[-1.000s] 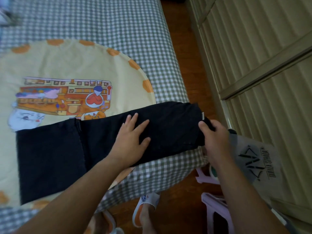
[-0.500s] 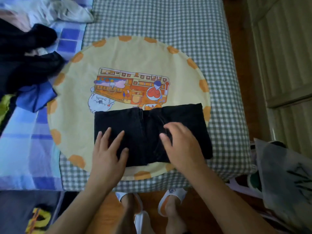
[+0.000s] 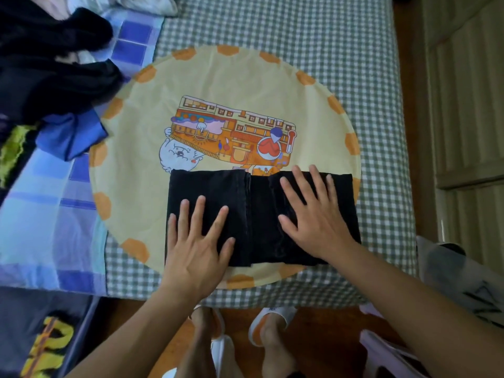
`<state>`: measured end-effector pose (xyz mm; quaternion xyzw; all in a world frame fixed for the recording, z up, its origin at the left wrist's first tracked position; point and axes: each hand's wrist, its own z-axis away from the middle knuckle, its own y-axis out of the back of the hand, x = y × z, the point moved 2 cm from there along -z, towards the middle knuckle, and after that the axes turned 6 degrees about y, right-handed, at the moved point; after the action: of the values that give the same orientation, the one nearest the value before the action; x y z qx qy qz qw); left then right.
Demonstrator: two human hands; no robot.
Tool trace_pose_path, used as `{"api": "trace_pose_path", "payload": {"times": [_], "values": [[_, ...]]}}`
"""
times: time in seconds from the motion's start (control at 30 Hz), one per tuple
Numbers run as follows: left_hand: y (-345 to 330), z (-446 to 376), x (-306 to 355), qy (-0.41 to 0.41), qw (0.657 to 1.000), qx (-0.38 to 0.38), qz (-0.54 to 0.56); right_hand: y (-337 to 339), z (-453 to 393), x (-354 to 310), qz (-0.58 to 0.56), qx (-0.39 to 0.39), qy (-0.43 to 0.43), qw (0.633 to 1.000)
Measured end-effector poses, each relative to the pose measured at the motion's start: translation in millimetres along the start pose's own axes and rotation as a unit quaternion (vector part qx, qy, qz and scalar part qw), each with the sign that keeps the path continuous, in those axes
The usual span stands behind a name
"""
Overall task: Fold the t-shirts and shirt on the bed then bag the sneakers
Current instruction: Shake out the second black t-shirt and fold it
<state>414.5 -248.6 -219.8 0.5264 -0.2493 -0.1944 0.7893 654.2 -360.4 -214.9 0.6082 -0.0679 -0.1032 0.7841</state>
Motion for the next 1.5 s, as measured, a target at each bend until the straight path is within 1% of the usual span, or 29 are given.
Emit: {"api": "trace_pose_path", "payload": {"times": [0.07,0.13,0.27,0.37,0.43,0.5,0.57,0.6,0.63,0.67,0.7,0.73,0.77,0.8,0.83,0.87,0.9,0.93,0.97,1.0,1.07,1.1,1.17,1.23,1.27,1.3,1.37,1.43,1.5], "values": [[10.5,-3.6,-8.7,0.057,0.997,0.02,0.047,7.4,4.9,-17.9,-0.017,0.028,0.022,0.999],[16.1,-5.5,-21.3,0.148,0.982,0.02,0.12,-4.7,3.8,-31.3,-0.011,0.001,0.03,0.999],[28.6,-5.7,-33.0,0.257,0.925,0.019,0.279,-36.0,-12.0,-42.8,0.008,-0.048,-0.001,0.999],[39.1,-15.3,-39.2,0.322,0.866,-0.029,0.382,-38.2,-15.1,-48.5,0.003,-0.047,-0.005,0.999],[46.4,-20.8,-40.6,0.338,0.833,-0.093,0.427,-34.7,-13.1,-48.8,-0.013,-0.058,-0.011,0.998],[58.0,-20.3,-36.9,0.327,0.804,-0.137,0.477,-23.7,-15.3,-48.1,-0.05,-0.068,-0.008,0.996],[78.6,-14.9,-21.1,0.286,0.782,-0.149,0.533,-2.7,-16.9,-45.2,-0.17,-0.059,-0.014,0.984],[91.2,-10.1,-8.3,0.257,0.783,-0.141,0.548,15.4,-14.2,-41.8,-0.281,-0.044,-0.038,0.958],[103.1,-4.8,8.1,0.225,0.792,-0.13,0.553,35.8,-8.3,-36.3,-0.416,-0.024,-0.08,0.906],[114.8,1.4,28.8,0.187,0.802,-0.119,0.555,55.8,-0.1,-30.5,-0.544,-0.007,-0.126,0.829],[123.2,7.3,52.9,0.145,0.812,-0.113,0.555,72.8,9.3,-24.9,-0.657,-0.001,-0.158,0.737],[126.7,12.1,80.6,0.107,0.816,-0.115,0.556,85.4,19.8,-18.1,-0.745,0.001,-0.178,0.643],[125.6,15.8,109.2,0.071,0.818,-0.128,0.557,93.2,30.4,-10.3,-0.802,0.002,-0.187,0.567],[120.2,17.7,138.3,0.037,0.82,-0.149,0.552,96.3,40.4,-2.1,-0.826,0.014,-0.188,0.531],[110.9,18.9,165.3,0.003,0.826,-0.169,0.538,95.4,47.3,7.1,-0.825,0.041,-0.192,0.531],[98.7,20.5,187.2,-0.027,0.833,-0.188,0.519,89.9,51.5,17.2,-0.791,0.075,-0.214,0.569],[84.2,22.9,203.6,-0.039,0.837,-0.2,0.508,78.2,57.0,29.7,-0.733,0.107,-0.252,0.623],[71.2,22.5,208.5,-0.028,0.845,-0.193,0.497,64.6,60.0,40.0,-0.671,0.131,-0.289,0.671],[59.0,20.1,203.0,0.001,0.864,-0.159,0.478,51.8,60.9,46.9,-0.623,0.143,-0.311,0.703],[46.6,18.5,193.3,0.024,0.892,-0.099,0.44,40.1,62.3,52.0,-0.593,0.148,-0.318,0.725],[24.3,15.1,171.4,0.009,0.953,0.028,0.303,22.0,63.1,55.0,-0.532,0.156,-0.309,0.773],[14.8,12.7,161.7,-0.008,0.971,0.06,0.231,18.8,63.3,54.1,-0.485,0.163,-0.293,0.808],[-0.1,3.2,153.2,-0.044,0.991,0.066,0.112,23.8,66.0,49.6,-0.337,0.204,-0.248,0.885],[-13.1,-13.2,156.3,-0.087,0.994,0.051,0.034,30.7,67.8,43.3,-0.2,0.262,-0.195,0.924],[-16.6,-23.8,159.7,-0.098,0.994,0.048,0.011,28.0,65.4,41.8,-0.162,0.254,-0.171,0.938],[-18.7,-36.8,161.9,-0.093,0.995,0.045,-0.003,21.4,61.4,41.8,-0.143,0.209,-0.153,0.955],[-24.0,-64.7,162.6,-0.046,0.999,0.0,-0.009,-2.9,51.7,46.4,-0.139,0.074,-0.11,0.981],[-28.2,-78.6,166.4,-0.01,0.999,-0.052,-0.013,-24.7,47.3,57.0,-0.145,-0.02,-0.092,0.985],[-21.1,-73.8,170.8,0.044,0.996,-0.034,0.07,-22.5,40.5,66.5,-0.127,-0.008,-0.092,0.988]]}}
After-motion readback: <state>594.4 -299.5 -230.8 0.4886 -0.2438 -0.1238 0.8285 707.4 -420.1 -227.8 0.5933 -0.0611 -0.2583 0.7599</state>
